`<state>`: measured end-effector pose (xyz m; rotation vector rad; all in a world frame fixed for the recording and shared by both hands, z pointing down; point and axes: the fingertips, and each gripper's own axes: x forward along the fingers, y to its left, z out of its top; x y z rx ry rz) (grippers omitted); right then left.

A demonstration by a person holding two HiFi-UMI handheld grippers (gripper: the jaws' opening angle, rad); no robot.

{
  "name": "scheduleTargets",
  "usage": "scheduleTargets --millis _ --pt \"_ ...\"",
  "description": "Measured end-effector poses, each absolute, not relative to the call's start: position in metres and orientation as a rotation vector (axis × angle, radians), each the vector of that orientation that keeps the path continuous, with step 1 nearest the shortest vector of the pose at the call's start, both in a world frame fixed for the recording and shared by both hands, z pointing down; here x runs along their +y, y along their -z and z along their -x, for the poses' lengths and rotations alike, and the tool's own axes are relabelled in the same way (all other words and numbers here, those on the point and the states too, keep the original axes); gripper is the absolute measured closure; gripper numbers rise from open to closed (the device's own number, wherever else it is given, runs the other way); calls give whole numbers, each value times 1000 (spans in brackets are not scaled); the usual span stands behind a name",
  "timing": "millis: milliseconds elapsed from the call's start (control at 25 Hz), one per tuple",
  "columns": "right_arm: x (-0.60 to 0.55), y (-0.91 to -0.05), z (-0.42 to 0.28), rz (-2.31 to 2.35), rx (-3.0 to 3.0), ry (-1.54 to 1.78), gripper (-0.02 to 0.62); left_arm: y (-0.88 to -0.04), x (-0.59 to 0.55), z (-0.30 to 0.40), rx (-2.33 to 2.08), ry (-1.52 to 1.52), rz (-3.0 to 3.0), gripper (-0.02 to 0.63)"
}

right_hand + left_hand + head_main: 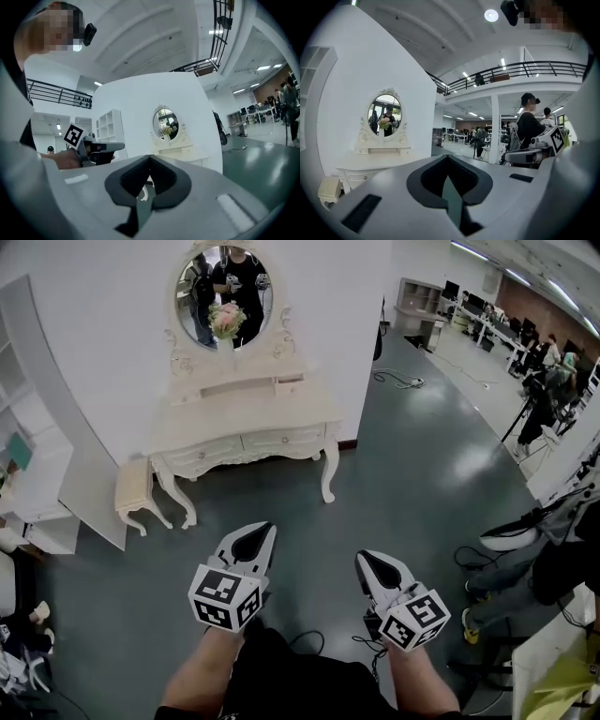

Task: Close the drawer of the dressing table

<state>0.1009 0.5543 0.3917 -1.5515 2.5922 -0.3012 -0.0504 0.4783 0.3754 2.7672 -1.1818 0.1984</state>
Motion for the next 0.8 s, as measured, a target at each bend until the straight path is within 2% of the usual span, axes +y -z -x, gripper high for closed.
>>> scheduleTargets --millis 320,800 --pt "507 -402 -113 1565 2573 336 585 -385 431 36 -1154 -177 -2782 600" --pt "334 -392 -94 1624 2542 362 585 -380 258 67 -1148 -188 -2801 600"
